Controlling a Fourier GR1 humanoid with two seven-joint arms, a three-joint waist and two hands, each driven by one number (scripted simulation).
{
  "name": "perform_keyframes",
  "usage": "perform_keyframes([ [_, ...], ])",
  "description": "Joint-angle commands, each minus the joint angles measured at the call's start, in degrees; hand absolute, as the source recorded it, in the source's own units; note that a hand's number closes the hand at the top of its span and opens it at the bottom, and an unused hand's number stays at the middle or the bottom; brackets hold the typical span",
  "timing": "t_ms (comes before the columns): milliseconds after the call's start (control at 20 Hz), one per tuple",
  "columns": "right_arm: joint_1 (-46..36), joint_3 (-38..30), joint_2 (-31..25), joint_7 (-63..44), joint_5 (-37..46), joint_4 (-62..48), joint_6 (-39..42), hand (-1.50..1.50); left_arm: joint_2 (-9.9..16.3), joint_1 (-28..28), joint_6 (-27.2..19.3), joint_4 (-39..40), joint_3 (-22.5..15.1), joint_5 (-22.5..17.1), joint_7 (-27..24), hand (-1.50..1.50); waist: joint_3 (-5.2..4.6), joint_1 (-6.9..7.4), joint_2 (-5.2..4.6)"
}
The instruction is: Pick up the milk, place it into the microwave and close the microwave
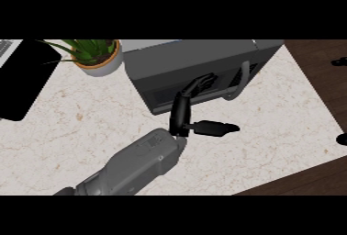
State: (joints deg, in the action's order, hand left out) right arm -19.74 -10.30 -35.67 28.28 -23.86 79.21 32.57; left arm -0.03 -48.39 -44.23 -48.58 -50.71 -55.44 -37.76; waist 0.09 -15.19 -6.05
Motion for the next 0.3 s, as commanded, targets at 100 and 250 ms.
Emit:
perform_keyframes([
  [100, -1.88, -0.65, -1.19, -1.41, -3.48, -3.53, 3.2, -1.5, 0.03, -3.84, -1.11, 4.65, 3.58, -2.47, -0.08, -1.5, -0.02, -0.17, -0.71],
  [250, -3.08, -1.06, -1.75, -2.09, -4.91, -4.57, 4.03, -1.5, 0.03, -4.09, -0.57, 4.7, 3.39, -3.19, -0.83, -1.5, -0.05, -0.09, -0.53],
])
